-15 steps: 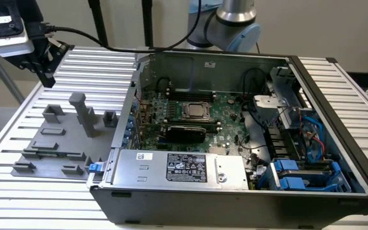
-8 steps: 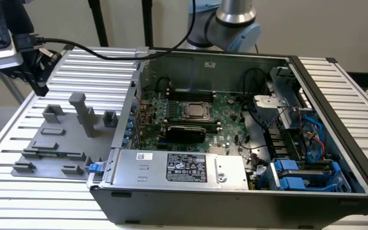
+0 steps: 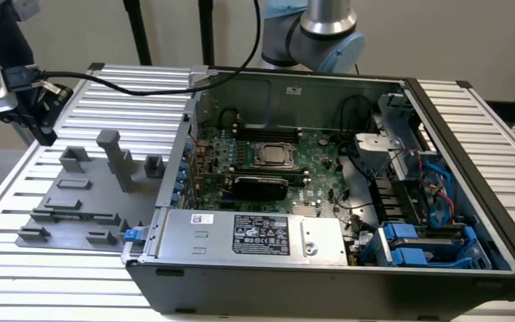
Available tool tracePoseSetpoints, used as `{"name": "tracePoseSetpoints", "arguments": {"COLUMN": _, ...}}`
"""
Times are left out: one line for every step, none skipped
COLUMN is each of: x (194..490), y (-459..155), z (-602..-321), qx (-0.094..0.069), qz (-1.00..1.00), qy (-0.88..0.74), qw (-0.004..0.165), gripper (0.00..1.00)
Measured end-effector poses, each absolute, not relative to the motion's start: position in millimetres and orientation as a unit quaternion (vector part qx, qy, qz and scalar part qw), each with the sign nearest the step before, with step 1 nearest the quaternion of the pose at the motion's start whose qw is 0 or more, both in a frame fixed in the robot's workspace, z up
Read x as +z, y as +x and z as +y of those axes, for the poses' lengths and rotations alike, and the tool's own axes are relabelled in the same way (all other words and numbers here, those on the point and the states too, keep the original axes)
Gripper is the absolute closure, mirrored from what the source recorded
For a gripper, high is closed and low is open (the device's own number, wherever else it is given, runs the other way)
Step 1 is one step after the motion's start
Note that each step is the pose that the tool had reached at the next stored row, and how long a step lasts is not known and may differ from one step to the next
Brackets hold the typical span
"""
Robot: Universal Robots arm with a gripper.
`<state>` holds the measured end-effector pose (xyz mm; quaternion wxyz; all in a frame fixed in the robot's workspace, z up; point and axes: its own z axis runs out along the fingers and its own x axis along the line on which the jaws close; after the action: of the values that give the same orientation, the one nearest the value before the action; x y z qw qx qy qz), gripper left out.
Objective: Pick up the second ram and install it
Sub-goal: 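Reach for the second ram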
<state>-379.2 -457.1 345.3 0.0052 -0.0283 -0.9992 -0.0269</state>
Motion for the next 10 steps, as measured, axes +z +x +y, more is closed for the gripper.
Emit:
{"name": "tracePoseSetpoints", "arguments": {"x": 343.5, "y": -381.1, "z": -457.7, "qx": -0.027, "qz": -0.999, "qy": -0.027, "qw": 0.005, "gripper": 0.89}}
{"name": "tracePoseSetpoints", "arguments": {"x": 341.7, "y": -383.0, "z": -458.3, "qx": -0.028, "qz": -0.999, "qy": -0.026, "qw": 0.005, "gripper": 0.89}}
{"name": "tracePoseSetpoints", "arguments": {"x": 340.0, "y": -385.1, "z": -458.9, "qx": -0.028, "qz": -0.999, "qy": -0.025, "qw": 0.005, "gripper": 0.89}}
{"name": "tracePoseSetpoints", "arguments": {"x": 339.1, "y": -387.6, "z": -459.1, "qx": -0.028, "qz": -0.999, "qy": -0.024, "qw": 0.005, "gripper": 0.89}}
{"name": "tracePoseSetpoints", "arguments": {"x": 339.1, "y": -388.1, "z": -459.1, "qx": -0.028, "qz": -0.999, "qy": -0.023, "qw": 0.005, "gripper": 0.89}}
{"name": "tracePoseSetpoints", "arguments": {"x": 339.1, "y": -388.1, "z": -459.1, "qx": -0.028, "qz": -0.999, "qy": -0.023, "qw": 0.005, "gripper": 0.89}}
{"name": "tracePoseSetpoints", "arguments": {"x": 339.1, "y": -388.1, "z": -459.2, "qx": -0.028, "qz": -0.999, "qy": -0.023, "qw": 0.005, "gripper": 0.89}}
{"name": "tracePoseSetpoints", "arguments": {"x": 339.1, "y": -388.1, "z": -459.1, "qx": -0.028, "qz": -0.999, "qy": -0.023, "qw": 0.005, "gripper": 0.89}}
{"name": "tracePoseSetpoints", "arguments": {"x": 339.1, "y": -388.1, "z": -459.1, "qx": -0.028, "qz": -0.999, "qy": -0.023, "qw": 0.005, "gripper": 0.89}}
{"name": "tracePoseSetpoints", "arguments": {"x": 339.1, "y": -388.2, "z": -459.1, "qx": -0.028, "qz": -0.999, "qy": -0.023, "qw": 0.005, "gripper": 0.89}}
